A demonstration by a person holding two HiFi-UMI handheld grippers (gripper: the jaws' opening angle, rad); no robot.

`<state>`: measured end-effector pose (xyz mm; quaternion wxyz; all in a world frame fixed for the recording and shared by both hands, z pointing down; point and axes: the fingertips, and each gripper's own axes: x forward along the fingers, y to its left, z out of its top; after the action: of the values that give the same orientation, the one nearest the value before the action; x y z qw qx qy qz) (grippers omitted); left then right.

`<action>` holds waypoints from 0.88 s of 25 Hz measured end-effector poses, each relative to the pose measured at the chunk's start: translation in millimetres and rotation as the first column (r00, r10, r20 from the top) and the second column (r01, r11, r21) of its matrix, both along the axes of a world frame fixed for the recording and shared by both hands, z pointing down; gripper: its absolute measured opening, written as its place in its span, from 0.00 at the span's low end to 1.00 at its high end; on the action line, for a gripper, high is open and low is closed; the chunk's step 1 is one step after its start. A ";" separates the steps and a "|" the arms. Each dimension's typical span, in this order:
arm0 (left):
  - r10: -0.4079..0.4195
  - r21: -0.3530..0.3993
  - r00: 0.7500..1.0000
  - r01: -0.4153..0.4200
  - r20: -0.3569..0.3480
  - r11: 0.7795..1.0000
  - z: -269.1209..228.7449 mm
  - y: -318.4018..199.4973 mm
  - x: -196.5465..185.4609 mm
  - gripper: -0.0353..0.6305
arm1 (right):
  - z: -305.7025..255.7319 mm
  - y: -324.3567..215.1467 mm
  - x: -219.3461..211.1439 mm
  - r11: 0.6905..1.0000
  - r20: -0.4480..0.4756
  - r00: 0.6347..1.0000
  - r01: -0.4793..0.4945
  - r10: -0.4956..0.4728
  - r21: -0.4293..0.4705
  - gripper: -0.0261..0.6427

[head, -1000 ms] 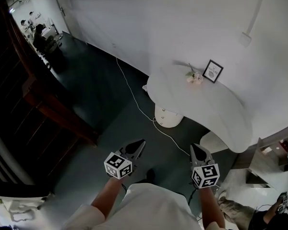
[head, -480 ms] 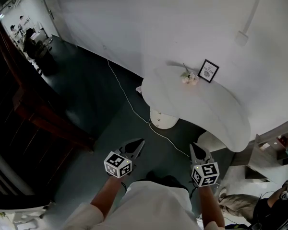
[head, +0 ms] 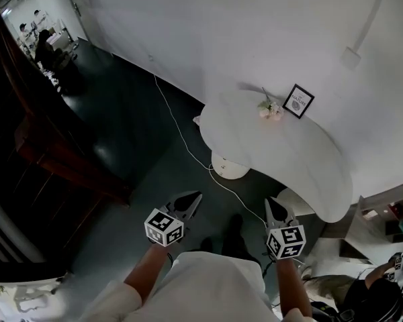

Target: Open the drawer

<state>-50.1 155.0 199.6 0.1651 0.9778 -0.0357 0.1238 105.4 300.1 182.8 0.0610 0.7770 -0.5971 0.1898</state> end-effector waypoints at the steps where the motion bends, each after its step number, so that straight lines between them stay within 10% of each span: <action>1: -0.009 0.001 1.000 0.009 0.002 1.000 0.9 -3.2 4.6 0.06 | 1.7 -5.2 5.8 1.000 0.001 1.000 0.012 -0.012 -0.003 0.06; 22: -0.221 -0.013 0.974 0.222 0.058 0.975 35.5 -53.1 132.9 0.06 | 56.2 -113.1 139.0 0.944 0.085 0.946 0.318 -0.312 -0.086 0.06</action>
<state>82.8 102.0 235.2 0.1863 0.9623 -0.1476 0.1323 244.4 186.9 239.0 0.1077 0.6604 -0.7054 0.2338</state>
